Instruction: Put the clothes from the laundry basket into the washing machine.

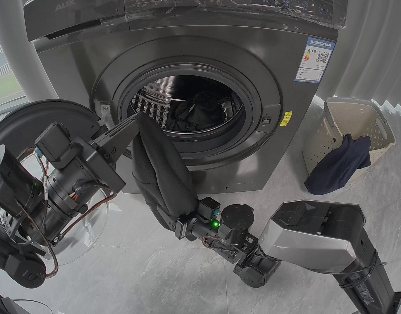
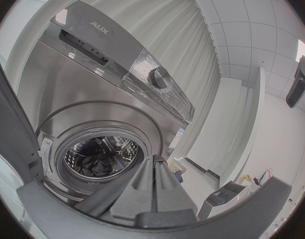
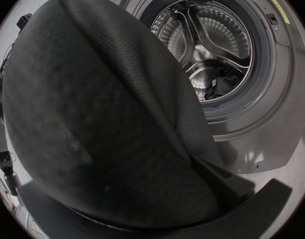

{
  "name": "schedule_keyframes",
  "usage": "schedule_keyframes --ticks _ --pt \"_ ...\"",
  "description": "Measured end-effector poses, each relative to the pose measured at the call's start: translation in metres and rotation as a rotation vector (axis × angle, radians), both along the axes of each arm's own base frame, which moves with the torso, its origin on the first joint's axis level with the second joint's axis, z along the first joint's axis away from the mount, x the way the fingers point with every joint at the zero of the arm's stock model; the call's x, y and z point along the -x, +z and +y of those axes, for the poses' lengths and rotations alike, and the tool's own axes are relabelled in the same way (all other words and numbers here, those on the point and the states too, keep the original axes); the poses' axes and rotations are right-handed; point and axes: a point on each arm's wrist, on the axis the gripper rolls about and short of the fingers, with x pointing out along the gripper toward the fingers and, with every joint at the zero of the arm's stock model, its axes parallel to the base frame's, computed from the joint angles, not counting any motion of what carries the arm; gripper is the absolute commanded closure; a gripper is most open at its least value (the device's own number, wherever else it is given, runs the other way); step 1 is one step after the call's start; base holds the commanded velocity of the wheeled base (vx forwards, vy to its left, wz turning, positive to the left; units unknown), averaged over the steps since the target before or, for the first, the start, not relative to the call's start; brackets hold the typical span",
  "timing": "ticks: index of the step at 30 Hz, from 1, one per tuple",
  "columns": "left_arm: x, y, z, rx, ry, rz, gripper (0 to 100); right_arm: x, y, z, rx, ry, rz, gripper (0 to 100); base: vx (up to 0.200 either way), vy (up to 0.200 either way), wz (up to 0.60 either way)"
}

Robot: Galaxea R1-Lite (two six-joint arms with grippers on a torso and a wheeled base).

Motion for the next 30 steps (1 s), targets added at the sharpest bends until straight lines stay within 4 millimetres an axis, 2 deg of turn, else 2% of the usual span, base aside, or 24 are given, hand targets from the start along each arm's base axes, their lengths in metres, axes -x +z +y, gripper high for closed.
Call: schedule_keyframes --ticks 7,13,22,27,30 --pt "-0.001 0.001 0.001 0.004 0.006 0.001 100 -0.003 0.0 -0.004 0.0 -0.014 0.004 100 0.0 0.0 0.0" --pt "-0.004 0.0 0.004 0.002 0.025 0.002 100 -0.003 0.012 -0.026 0.019 -0.05 0.02 100 0.0 0.0 0.0" --pt "-0.014 -0.01 0.012 -0.021 0.075 0.037 100 0.009 0.064 -0.074 0.013 -0.117 0.002 100 0.0 0.0 0.0" --pt "-0.02 -0.025 0.014 -0.054 0.097 0.09 100 0.013 0.096 -0.102 -0.011 -0.162 -0.041 100 0.0 0.0 0.0" --pt "-0.023 -0.037 0.014 -0.082 0.103 0.135 100 0.016 0.11 -0.112 -0.03 -0.178 -0.064 100 0.0 0.0 0.0"
